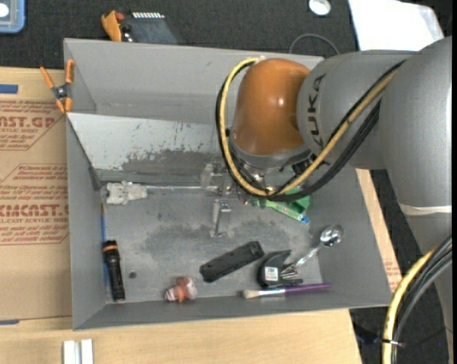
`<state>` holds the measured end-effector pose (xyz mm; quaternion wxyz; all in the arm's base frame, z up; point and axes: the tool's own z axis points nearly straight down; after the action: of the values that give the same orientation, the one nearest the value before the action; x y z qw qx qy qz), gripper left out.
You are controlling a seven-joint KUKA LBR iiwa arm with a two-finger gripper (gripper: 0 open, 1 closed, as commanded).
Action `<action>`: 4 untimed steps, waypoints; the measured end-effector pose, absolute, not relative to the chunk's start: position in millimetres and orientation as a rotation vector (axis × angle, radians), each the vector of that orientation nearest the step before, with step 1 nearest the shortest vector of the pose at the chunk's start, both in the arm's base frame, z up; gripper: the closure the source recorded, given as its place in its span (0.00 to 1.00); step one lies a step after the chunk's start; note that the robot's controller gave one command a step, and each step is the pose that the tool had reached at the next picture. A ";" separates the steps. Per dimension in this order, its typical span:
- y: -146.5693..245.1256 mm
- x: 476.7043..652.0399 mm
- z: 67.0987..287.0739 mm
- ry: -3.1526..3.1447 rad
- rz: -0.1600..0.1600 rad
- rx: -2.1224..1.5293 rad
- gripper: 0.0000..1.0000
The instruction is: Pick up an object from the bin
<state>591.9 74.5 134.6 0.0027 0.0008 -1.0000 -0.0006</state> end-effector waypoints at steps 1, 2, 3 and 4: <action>74.2 593.9 138.3 -3.143 -0.003 0.001 0.00; 45.1 536.2 93.5 -3.132 -0.003 0.297 0.00; 34.8 497.9 126.4 -3.069 -0.003 0.677 0.00; 45.1 491.2 109.5 -3.068 -0.005 0.637 0.00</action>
Offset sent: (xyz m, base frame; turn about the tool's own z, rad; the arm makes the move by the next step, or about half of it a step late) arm -0.0853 -0.0467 -0.0646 -0.2725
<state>491.2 45.1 109.5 0.0040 0.2033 -0.9791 -0.0015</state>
